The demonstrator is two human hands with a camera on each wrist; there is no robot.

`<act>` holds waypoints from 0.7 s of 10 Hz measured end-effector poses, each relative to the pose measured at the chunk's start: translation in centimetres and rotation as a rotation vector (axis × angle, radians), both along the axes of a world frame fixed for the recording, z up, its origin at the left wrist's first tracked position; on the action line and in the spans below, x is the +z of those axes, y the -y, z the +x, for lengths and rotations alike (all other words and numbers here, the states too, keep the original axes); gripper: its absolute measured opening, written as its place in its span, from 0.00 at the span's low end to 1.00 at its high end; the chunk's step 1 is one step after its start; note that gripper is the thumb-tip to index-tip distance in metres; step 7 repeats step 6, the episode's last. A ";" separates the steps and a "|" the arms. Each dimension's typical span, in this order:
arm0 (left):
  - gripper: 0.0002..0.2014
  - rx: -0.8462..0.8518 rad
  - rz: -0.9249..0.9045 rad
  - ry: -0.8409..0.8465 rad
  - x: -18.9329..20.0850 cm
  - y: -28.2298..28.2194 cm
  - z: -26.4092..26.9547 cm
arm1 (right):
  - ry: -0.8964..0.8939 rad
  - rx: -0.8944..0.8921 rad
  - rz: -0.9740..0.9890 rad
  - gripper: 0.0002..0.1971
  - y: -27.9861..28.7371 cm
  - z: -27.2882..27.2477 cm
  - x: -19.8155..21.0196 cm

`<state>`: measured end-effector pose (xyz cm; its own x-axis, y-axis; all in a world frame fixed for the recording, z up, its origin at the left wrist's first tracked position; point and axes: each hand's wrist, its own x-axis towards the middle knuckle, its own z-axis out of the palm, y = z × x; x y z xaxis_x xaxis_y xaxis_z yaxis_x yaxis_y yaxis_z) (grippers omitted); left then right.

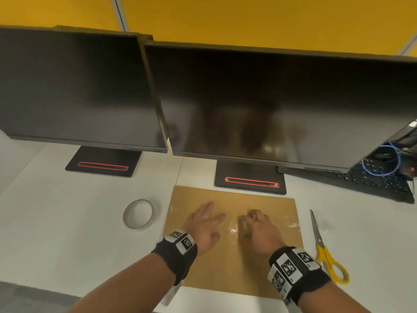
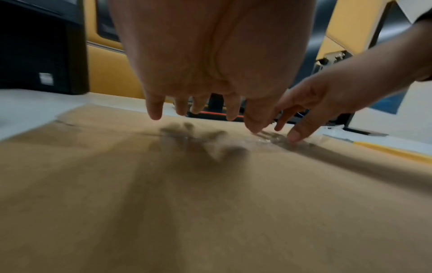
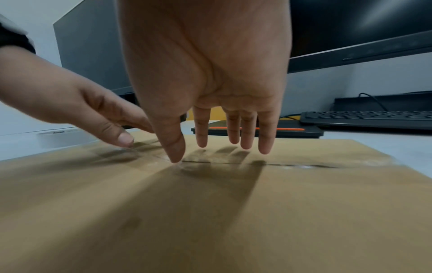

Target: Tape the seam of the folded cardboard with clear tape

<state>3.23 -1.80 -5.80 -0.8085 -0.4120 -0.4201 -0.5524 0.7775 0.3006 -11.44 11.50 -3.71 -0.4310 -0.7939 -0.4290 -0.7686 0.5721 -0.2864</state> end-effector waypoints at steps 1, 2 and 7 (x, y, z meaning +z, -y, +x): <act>0.33 -0.018 -0.021 0.068 -0.2 -1.1 -1.1 | -0.021 0.007 0.032 0.29 -0.9 -1.0 0.0; 0.34 0.004 -0.047 0.068 -0.3 -1.4 -1.7 | -0.037 0.014 0.044 0.29 -1.4 -1.6 -0.1; 0.31 -0.068 -0.053 0.291 3.2 -0.1 -4.6 | -0.052 0.067 0.107 0.21 -0.1 -2.8 0.9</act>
